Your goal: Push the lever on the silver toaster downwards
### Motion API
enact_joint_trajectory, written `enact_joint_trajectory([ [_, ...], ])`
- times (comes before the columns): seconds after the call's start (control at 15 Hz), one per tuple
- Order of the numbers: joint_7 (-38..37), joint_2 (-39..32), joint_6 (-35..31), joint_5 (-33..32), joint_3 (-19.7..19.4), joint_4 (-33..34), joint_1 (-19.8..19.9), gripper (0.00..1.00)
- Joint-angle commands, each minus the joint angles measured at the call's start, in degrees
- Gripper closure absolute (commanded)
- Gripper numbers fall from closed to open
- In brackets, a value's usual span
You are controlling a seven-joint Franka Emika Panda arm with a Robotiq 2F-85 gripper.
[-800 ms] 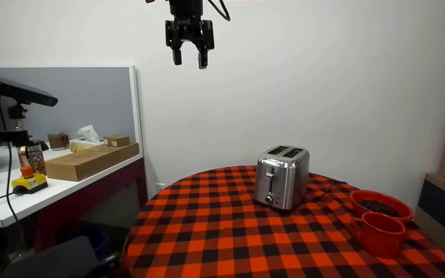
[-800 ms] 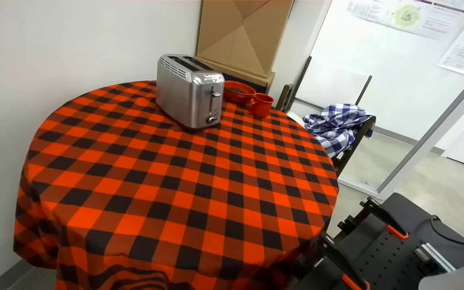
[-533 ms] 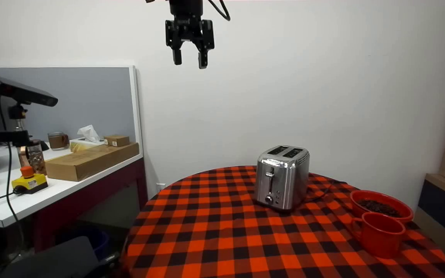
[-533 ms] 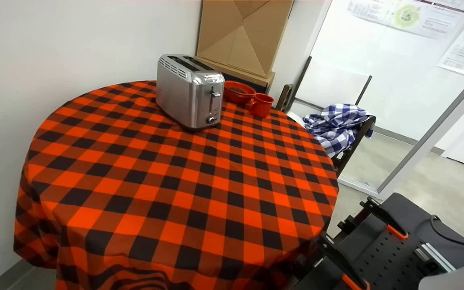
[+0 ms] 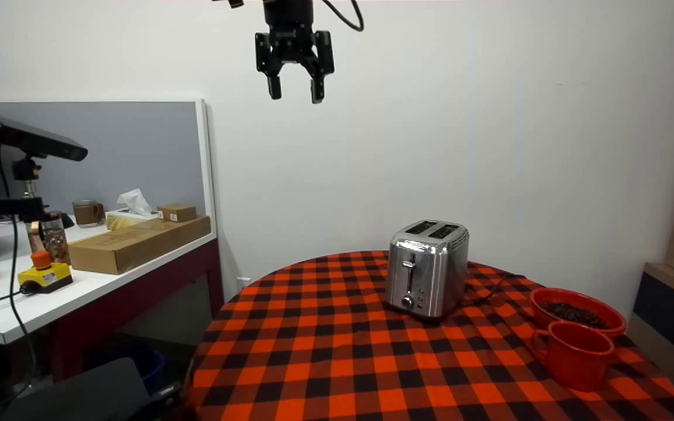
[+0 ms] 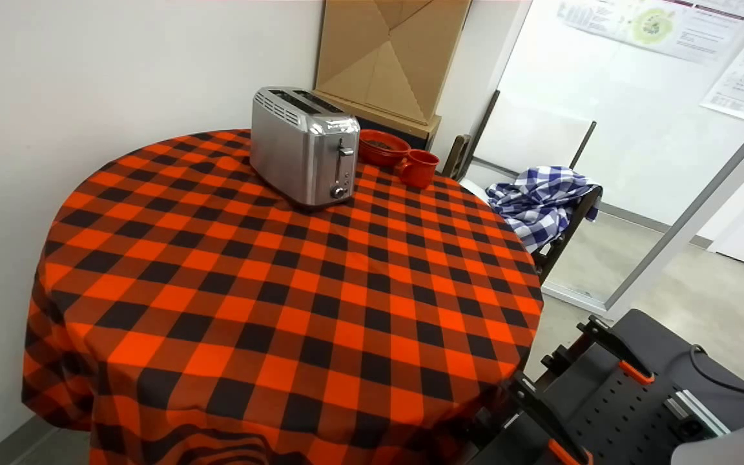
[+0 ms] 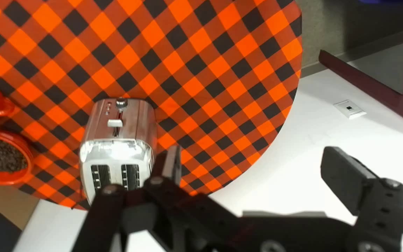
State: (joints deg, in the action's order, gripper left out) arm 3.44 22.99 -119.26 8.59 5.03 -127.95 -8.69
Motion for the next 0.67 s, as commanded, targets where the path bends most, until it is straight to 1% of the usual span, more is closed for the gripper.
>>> enact_joint_trajectory([
  [0.0, 8.72, -11.52, -3.88, -1.51, -1.42, 9.46, 0.07, 0.0],
  [0.13, 12.03, -18.02, -4.86, -2.0, -1.79, 14.52, 0.6, 0.0],
  [0.27, 13.6, -24.64, -5.8, -3.18, -1.62, 19.44, 1.52, 0.0],
  [0.4, 13.9, -30.59, -5.97, -4.22, -1.34, 23.75, 2.38, 0.0],
  [0.6, 11.88, -37.85, -5.55, -6.86, -1.1, 28.96, 3.13, 0.0],
])
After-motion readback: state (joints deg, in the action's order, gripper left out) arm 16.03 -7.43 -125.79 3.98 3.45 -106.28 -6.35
